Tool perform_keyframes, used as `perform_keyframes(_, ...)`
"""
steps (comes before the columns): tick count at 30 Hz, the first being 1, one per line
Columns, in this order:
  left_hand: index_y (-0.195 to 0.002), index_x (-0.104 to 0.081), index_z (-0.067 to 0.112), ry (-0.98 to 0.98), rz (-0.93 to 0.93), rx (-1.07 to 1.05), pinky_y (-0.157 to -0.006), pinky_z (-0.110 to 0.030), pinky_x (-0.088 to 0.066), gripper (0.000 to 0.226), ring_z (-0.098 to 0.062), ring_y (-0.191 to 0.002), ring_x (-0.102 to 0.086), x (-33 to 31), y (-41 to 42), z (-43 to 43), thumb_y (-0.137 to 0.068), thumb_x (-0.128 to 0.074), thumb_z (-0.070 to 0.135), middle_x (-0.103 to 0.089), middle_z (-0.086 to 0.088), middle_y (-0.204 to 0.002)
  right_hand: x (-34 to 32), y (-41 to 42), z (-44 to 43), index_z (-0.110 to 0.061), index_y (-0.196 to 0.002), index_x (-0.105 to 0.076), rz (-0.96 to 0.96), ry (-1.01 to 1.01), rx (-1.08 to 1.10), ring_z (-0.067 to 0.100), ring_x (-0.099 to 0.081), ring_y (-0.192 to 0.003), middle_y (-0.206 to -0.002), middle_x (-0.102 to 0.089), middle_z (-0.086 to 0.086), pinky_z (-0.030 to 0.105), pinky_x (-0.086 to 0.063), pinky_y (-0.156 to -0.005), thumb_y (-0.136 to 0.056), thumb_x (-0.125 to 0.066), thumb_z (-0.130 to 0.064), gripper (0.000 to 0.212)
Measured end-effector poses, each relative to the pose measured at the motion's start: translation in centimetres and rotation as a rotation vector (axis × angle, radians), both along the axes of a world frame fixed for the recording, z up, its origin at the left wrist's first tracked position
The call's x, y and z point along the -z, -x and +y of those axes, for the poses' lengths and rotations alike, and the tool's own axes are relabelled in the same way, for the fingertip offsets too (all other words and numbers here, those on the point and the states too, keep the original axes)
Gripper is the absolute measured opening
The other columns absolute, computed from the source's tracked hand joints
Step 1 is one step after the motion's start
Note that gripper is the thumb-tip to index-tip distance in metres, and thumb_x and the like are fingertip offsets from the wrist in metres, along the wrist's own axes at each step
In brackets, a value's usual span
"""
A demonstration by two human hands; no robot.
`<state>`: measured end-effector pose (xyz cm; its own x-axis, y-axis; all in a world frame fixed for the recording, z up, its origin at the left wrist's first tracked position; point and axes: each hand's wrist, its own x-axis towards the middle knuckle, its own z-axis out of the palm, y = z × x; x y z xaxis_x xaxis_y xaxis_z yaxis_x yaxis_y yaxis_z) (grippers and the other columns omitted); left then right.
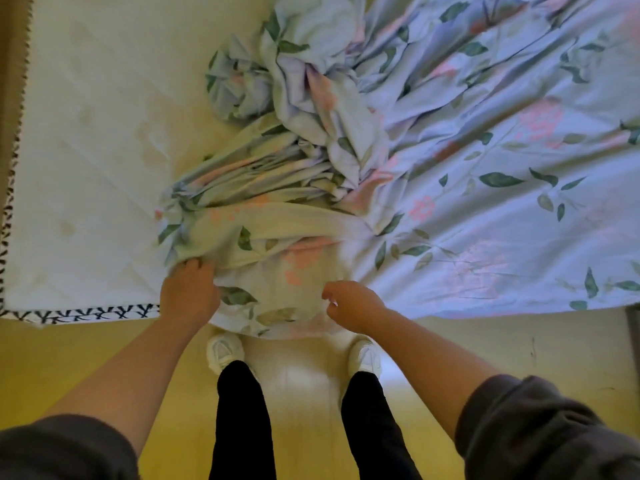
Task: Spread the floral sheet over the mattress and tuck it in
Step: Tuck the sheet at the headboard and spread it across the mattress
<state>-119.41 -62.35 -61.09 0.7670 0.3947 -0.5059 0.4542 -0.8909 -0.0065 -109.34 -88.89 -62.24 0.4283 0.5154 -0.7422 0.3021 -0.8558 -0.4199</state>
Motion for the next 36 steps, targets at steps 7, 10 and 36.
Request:
perform_keyframes(7,-0.122,-0.047,0.009,0.076,-0.333,-0.371,-0.09,-0.046,-0.039,0.04,-0.034,-0.116,-0.042,1.1,-5.8,8.4,-0.088,-0.056,0.027,-0.043,-0.014,-0.128,-0.4,-0.8,14.1,-0.013,-0.109,-0.062,-0.236,-0.296,0.457,0.022,-0.058,-0.1,-0.111,-0.062,0.004,0.032,-0.047,-0.086,-0.09,-0.052,-0.014,0.022)
perform_keyframes(10,-0.138,-0.036,0.014,0.33,-0.283,-0.421,-0.095,-0.042,-0.042,0.061,-0.031,-0.121,-0.046,2.4,-10.3,11.7,-0.086,-0.061,0.032,-0.044,-0.013,-0.136,0.0,-3.3,19.9,-0.009,-0.104,-0.062,-0.279,-0.327,0.682,0.024,-0.058,-0.093,-0.099,-0.065,0.008,0.032,-0.044,-0.081,-0.087,-0.054,-0.013,0.018)
perform_keyframes(36,-0.096,-0.064,0.013,0.457,-0.219,-0.583,-0.061,-0.031,-0.039,0.034,-0.022,-0.067,-0.054,2.1,-6.0,26.0,-0.09,-0.053,0.044,-0.063,-0.001,-0.079,2.8,-2.7,31.8,-0.02,-0.124,-0.046,0.141,-0.204,1.04,0.026,-0.062,-0.102,-0.104,-0.061,0.001,0.047,-0.049,-0.095,-0.089,-0.052,-0.022,0.035)
